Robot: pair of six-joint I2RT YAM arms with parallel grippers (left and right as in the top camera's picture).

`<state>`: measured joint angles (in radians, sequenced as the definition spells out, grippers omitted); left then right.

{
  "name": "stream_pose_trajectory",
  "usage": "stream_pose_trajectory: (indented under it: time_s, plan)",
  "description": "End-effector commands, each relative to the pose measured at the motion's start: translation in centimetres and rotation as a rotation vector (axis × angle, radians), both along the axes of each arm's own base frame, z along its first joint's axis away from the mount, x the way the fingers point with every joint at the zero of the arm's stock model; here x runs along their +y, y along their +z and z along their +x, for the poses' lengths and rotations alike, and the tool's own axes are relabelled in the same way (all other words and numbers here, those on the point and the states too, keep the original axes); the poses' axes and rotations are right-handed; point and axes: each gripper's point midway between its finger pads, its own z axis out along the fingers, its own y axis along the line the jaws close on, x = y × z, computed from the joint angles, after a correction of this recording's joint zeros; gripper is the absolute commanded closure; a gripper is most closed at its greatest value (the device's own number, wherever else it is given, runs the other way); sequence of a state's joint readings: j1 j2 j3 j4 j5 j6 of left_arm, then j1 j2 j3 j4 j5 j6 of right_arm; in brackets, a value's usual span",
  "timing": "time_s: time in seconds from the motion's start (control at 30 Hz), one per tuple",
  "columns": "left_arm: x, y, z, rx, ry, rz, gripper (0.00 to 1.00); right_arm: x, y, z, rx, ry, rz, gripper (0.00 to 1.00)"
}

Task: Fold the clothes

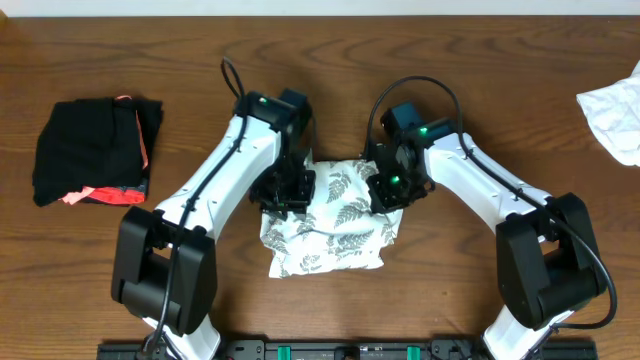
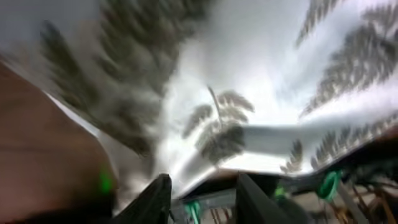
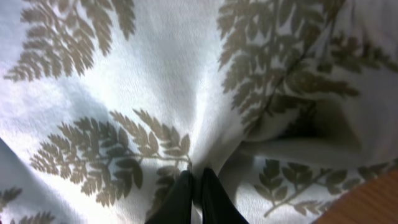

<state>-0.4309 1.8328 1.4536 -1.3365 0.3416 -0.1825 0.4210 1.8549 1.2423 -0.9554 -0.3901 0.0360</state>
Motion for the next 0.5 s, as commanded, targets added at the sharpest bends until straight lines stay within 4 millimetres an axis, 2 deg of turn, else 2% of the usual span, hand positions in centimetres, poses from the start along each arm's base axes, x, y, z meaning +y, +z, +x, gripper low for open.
stream_pose_trajectory:
  time_s: [0.0,0.23,0.47]
  plan:
    - [-0.2,0.2,-0.3,0.013,0.0,-0.016,0.65,-0.4,0.0,0.3,-0.002,0.003,0.004,0.92]
    - [1.0,-1.8,-2.7,0.094,0.003,0.034,0.65,-0.1,0.0,0.1,-0.01,0.027,0.007,0.9]
    - [1.7,-5.7,-4.7,0.134,0.045,0.058,0.65,0.0,0.0,-0.9,0.029,0.034,-0.005,0.9]
